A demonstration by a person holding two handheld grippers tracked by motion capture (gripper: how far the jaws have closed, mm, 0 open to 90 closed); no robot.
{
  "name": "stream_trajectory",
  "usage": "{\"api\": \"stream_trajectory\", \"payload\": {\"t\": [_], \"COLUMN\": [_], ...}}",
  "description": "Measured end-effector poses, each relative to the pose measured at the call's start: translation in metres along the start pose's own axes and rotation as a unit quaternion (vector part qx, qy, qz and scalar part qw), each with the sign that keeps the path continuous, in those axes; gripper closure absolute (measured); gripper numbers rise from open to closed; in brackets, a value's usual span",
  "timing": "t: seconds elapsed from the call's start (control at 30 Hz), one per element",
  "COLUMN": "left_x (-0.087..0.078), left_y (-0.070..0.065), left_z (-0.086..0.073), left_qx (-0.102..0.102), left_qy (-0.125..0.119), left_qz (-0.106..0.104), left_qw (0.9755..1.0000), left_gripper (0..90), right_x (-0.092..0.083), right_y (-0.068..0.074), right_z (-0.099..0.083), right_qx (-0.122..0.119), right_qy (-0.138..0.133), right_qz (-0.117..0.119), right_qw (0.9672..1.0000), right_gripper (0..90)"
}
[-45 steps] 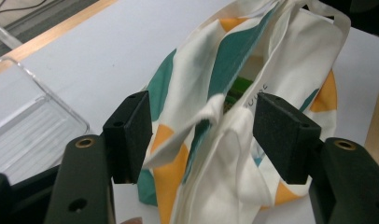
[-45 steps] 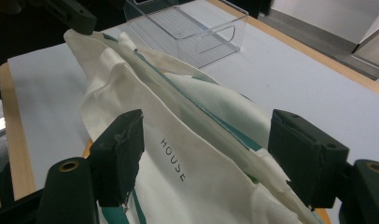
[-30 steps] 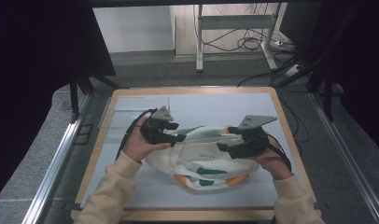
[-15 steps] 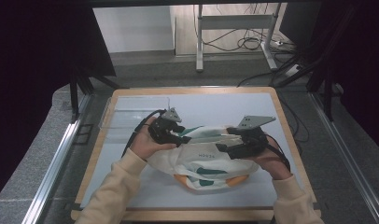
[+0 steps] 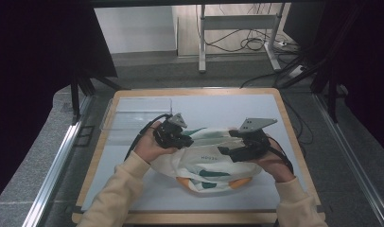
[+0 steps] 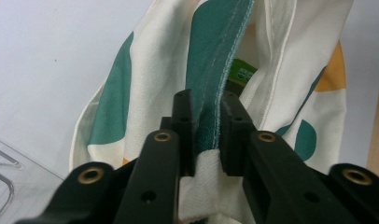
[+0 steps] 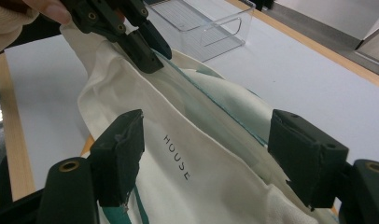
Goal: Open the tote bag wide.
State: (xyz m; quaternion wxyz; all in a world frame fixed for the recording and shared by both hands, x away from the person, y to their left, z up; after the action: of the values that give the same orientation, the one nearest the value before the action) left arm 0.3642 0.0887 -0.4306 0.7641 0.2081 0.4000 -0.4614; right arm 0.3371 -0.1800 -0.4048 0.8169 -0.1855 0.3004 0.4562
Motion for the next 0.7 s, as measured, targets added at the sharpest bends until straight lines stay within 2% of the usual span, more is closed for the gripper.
{"api": "stream_trajectory", "payload": {"t": [0.23,0.37,0.47,0.53,0.7], "left_x": [-0.002,-0.001,-0.001,-0.001,-0.001], "left_y": [0.0,-0.001,0.0,0.0,0.0], "left_z": [-0.001,0.0,0.0,0.0,0.0], "left_qx": [0.001,0.003,0.003,0.001,-0.001], "left_qy": [-0.001,0.0,0.0,0.0,-0.001], "left_qz": [-0.007,-0.007,-0.007,-0.008,-0.007], "left_qw": [1.0,1.0,1.0,1.0,1.0], "left_gripper": [82.6,82.6,82.7,82.6,82.6], "right_x": [0.004,0.013,0.017,0.027,0.037], "right_y": [0.004,0.011,0.013,0.018,0.018], "right_z": [0.005,0.012,0.015,0.02,0.025], "right_qx": [-0.009,-0.023,-0.033,-0.057,-0.075], "right_qy": [-0.001,0.004,0.012,0.029,0.052], "right_qz": [0.01,0.02,0.025,0.03,0.04], "right_qw": [0.9999,0.9995,0.9991,0.9975,0.995], "right_gripper": [28.0,30.1,32.0,34.5,37.3]}}
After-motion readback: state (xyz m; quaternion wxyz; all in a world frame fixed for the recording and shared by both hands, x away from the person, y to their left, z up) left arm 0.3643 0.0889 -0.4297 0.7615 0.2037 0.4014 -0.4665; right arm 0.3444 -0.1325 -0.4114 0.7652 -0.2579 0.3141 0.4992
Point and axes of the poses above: each handheld gripper's, and its own axes: x roughly forward along the jaws, z roughly out of its top, y roughly to its left, the point moved 1 cm from there along x, roughly forward along the jaws, and after that the axes turned 5 degrees about y, right-handed, at the moved point
